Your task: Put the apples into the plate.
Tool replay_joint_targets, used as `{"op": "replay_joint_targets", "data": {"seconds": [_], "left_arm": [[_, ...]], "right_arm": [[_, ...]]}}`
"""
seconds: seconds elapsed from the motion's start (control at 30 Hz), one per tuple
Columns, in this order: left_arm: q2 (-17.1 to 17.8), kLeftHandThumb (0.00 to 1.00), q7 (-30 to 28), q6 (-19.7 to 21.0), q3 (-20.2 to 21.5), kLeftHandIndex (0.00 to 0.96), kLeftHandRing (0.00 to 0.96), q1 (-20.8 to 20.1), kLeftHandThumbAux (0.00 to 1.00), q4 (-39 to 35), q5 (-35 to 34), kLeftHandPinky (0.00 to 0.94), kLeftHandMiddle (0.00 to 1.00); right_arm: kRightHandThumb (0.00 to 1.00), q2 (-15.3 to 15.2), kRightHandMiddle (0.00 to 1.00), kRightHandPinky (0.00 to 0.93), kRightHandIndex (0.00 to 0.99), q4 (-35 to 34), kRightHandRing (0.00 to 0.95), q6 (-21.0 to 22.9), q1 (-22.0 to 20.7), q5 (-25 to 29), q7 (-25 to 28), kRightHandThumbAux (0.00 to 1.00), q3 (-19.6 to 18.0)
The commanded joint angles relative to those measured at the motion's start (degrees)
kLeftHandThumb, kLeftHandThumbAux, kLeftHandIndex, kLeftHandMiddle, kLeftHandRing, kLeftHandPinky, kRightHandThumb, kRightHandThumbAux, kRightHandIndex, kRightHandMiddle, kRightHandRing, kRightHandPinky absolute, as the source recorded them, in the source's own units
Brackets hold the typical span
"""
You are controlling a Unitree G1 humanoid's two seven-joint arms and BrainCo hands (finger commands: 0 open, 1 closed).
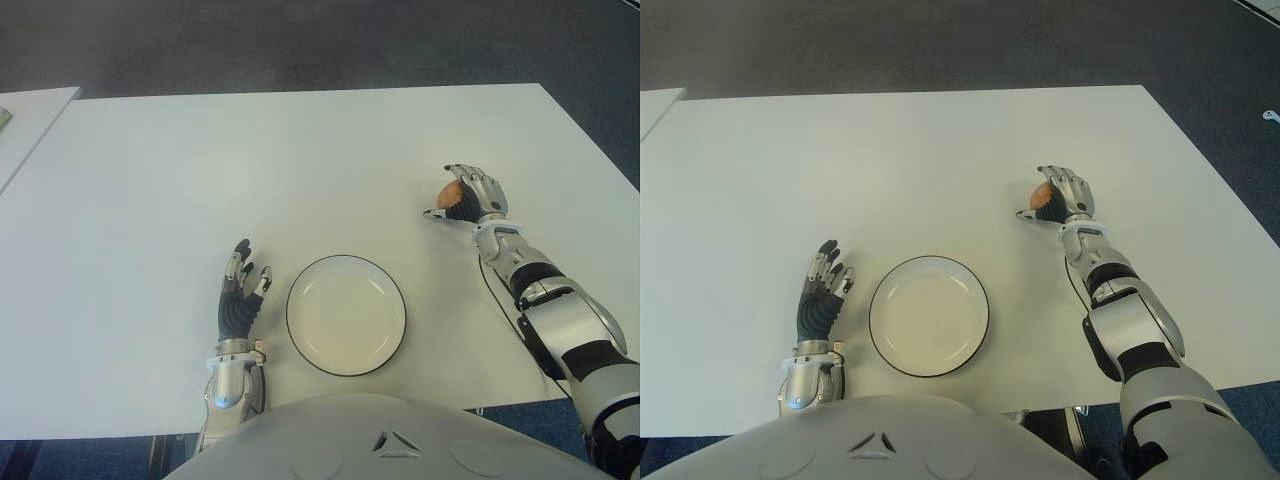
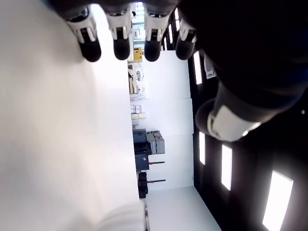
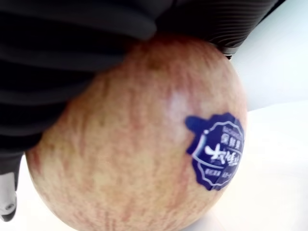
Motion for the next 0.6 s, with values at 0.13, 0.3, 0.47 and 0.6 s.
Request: {"op": "replay_joint_targets", "data": {"seconds": [0.13,0.3,0.47,0.6], "left_arm": [[0.4,0.153,-0.8,0.5,-0.2,0.071,0.043,0.2,0.619,0.9,-0.2,0.049,0.052],[0.4,0.157,-0.9,0.3,-0.2,0.07,0.04,0.2,0.624,1.0,-0.3,0.047,0.049],[0.5,0.157,-0.9,0.6,-0.2,0.07,0.04,0.1,0.621,1.0,-0.3,0.048,0.049],[0.4,0.158,-0.8,0.4,-0.1,0.072,0.041,-0.1,0.62,1.3,-0.1,0.049,0.052]], "right_arm": [[0.679,0.1,0.627,0.593,0.429,3.0,0.632,4.0,4.4,0.5,1.1,0.711,-0.4],[0.695,-0.2,0.71,0.652,0.436,3.0,0.713,5.0,4.4,0.7,0.4,0.715,-0.7],[0.7,-0.5,0.753,0.673,0.439,3.0,0.753,5.4,4.2,0.6,-0.2,0.715,-0.5],[0.703,-0.9,0.777,0.687,0.44,3.0,0.772,5.5,3.6,0.2,-0.1,0.715,0.0]]}}
